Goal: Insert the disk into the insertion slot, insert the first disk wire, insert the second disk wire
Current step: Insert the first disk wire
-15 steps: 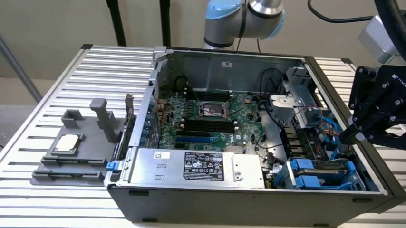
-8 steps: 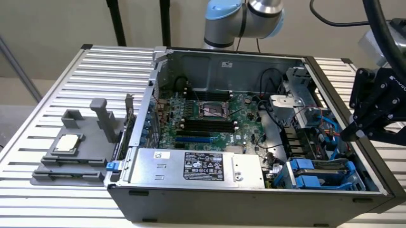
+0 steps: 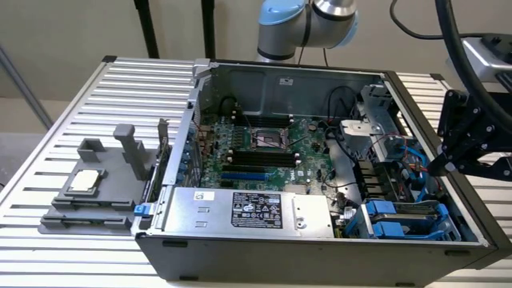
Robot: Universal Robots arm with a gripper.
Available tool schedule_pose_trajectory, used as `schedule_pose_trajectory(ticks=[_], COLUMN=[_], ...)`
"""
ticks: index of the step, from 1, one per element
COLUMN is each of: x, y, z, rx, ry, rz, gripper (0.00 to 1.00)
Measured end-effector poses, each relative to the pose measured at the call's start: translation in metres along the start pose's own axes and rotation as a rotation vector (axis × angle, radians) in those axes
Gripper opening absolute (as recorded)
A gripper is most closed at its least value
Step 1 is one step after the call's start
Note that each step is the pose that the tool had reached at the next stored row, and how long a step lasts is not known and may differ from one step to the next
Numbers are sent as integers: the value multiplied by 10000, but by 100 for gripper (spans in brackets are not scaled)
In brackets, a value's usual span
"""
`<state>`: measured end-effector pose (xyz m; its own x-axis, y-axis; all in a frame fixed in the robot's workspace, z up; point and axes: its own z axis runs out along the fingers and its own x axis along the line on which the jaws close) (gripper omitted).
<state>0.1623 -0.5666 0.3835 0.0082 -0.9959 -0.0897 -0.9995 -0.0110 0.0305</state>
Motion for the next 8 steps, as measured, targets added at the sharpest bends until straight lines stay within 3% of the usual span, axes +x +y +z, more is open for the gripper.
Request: schedule_pose_trajectory(ticks=[8], x=[-2], y=[-31], z=[144], rx=[-12], ry=[40], rz=[-128], gripper=[11])
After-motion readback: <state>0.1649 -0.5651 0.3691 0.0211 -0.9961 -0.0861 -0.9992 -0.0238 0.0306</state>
